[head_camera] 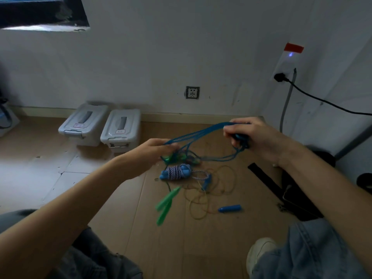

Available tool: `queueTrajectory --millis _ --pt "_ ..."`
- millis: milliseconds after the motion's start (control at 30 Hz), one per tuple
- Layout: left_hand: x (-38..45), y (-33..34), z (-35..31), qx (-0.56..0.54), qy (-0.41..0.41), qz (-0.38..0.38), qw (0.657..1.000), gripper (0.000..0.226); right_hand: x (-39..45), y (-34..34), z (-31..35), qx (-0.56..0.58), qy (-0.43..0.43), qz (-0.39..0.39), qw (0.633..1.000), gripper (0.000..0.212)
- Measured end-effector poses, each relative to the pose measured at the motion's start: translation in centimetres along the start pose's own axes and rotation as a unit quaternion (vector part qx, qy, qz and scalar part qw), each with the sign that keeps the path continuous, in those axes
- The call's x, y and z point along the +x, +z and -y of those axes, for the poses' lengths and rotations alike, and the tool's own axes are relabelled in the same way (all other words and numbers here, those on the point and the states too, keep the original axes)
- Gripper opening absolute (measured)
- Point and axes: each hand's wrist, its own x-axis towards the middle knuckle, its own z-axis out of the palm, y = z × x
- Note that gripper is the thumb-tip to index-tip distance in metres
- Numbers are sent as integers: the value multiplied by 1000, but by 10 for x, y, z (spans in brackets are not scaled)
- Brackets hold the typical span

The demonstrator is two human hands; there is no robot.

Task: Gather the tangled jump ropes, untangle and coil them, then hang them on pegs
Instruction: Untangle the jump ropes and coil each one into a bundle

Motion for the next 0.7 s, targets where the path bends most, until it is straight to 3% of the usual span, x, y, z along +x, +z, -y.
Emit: queueTrajectory --millis 67,100,167,233,267,333,433,533,600,700 --pt "-2 0 -1 -150 -53 33 987 19 1 -2 -7 -162 16 -39 986 12" --pt "-3 2 -3 -178 -75 47 980 21 0 -2 -9 -226 35 -20 973 8" --pt "-4 9 -8 -155 -108 43 981 27 -3 3 -15 -317 82 57 943 35" --pt "-5 15 -13 -96 -127 19 987 28 -5 14 -17 -374 49 61 924 60" --pt "-6 18 -15 -82 -130 17 988 28 -7 22 -14 -363 -3 41 931 60" --pt "-6 23 -20 -84 -126 32 988 25 -10 37 -9 -303 -82 40 949 40" --pt "-7 32 -28 -97 -108 66 987 23 -9 59 -12 -280 -79 79 953 26" --pt "-5 34 -32 -61 -97 58 992 35 -6 68 -19 -293 -86 9 952 41" --pt "-2 34 -32 -3 -105 34 994 41 -4 70 -19 -329 -108 7 938 38" --pt "4 33 -22 147 -87 -2 985 40 -2 68 -17 -343 -92 72 932 15"
